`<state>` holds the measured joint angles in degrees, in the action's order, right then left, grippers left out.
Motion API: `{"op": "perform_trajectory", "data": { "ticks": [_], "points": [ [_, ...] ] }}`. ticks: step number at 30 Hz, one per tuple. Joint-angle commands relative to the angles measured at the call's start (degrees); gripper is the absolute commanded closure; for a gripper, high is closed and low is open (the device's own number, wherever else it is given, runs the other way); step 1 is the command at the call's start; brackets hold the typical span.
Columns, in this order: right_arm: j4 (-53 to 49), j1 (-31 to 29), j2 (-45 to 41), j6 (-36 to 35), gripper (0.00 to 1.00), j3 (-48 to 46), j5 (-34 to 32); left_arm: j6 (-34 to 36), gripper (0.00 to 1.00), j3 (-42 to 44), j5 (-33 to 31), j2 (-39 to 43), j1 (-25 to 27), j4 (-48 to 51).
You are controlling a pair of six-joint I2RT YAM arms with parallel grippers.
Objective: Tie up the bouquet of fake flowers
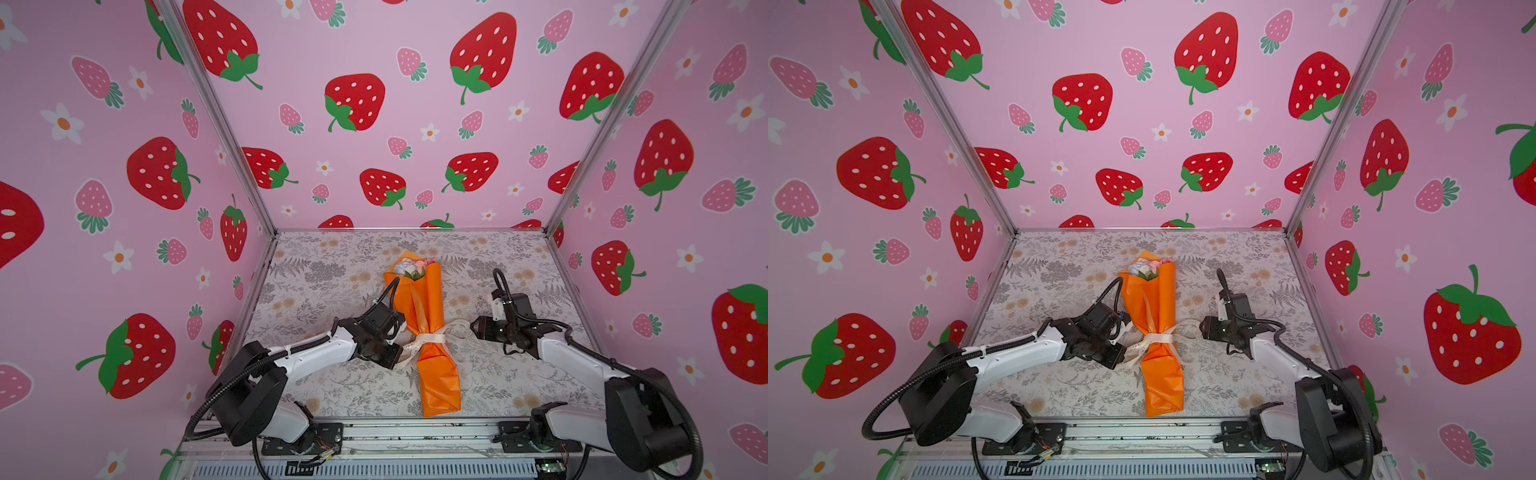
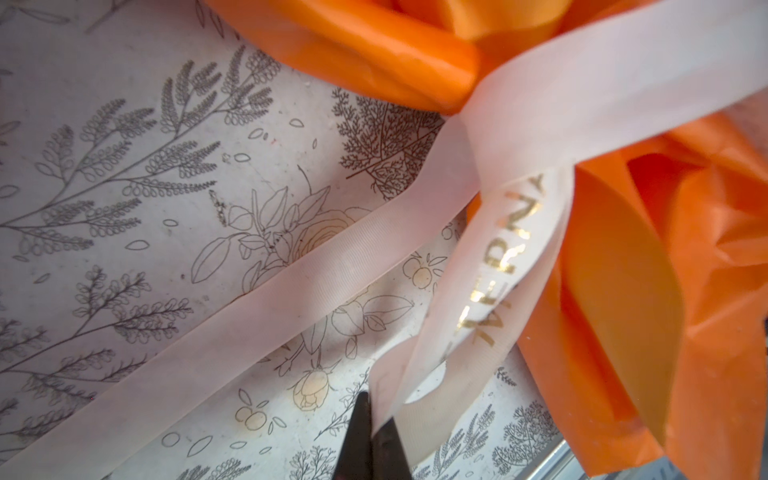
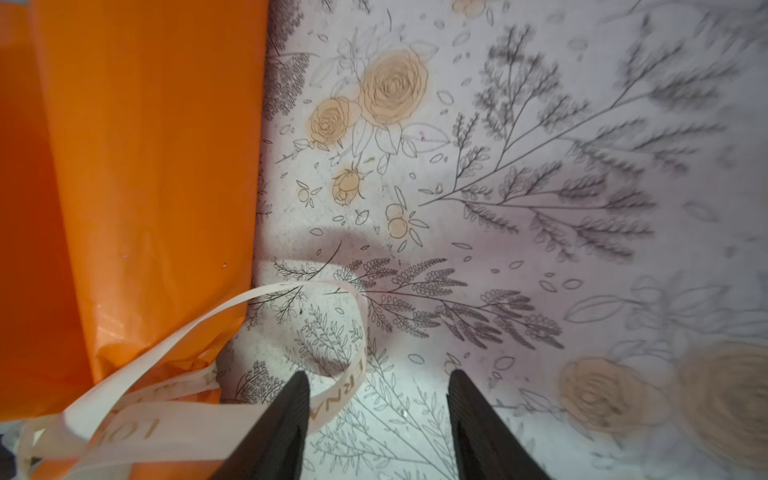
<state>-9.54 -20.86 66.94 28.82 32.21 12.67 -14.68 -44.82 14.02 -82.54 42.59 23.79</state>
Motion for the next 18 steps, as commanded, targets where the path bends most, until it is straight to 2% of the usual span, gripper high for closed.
{"op": "perform_trajectory", "data": {
  "ticks": [1,4,6,10,14,16,18],
  "points": [
    [-5.47,-0.46,-7.80,1.63,0.35,1.07,4.02,-0.62,1.00,-1.77,2.05,0.71,-0.05,-1.00],
    [-5.34,-4.31,-12.35,4.75,0.39,-0.55,10.18,-0.74,1.00,-1.86,2.11,0.54,-0.11,-1.20],
    [-3.23,-10.09,-13.70,7.12,0.43,-1.91,11.94,-0.78,1.00,-2.11,2.12,0.44,-0.07,-0.96],
    [-1.54,-20.03,-10.65,10.32,0.45,-1.41,7.19,-0.87,1.00,-2.29,2.15,0.28,-0.10,-1.03],
    [-4.51,-24.18,-4.95,8.94,0.46,1.07,-0.53,-0.91,1.00,-2.47,2.43,0.10,-0.06,-1.02],
    [-4.91,-25.37,-2.84,7.65,0.48,1.83,-1.69,-0.89,1.00,-2.47,2.58,0.11,-0.10,-1.03],
    [-4.92,-25.98,-1.18,6.93,0.60,2.15,-1.67,-0.93,1.00,-2.40,2.64,0.27,-0.11,-1.03]
  ]
}}
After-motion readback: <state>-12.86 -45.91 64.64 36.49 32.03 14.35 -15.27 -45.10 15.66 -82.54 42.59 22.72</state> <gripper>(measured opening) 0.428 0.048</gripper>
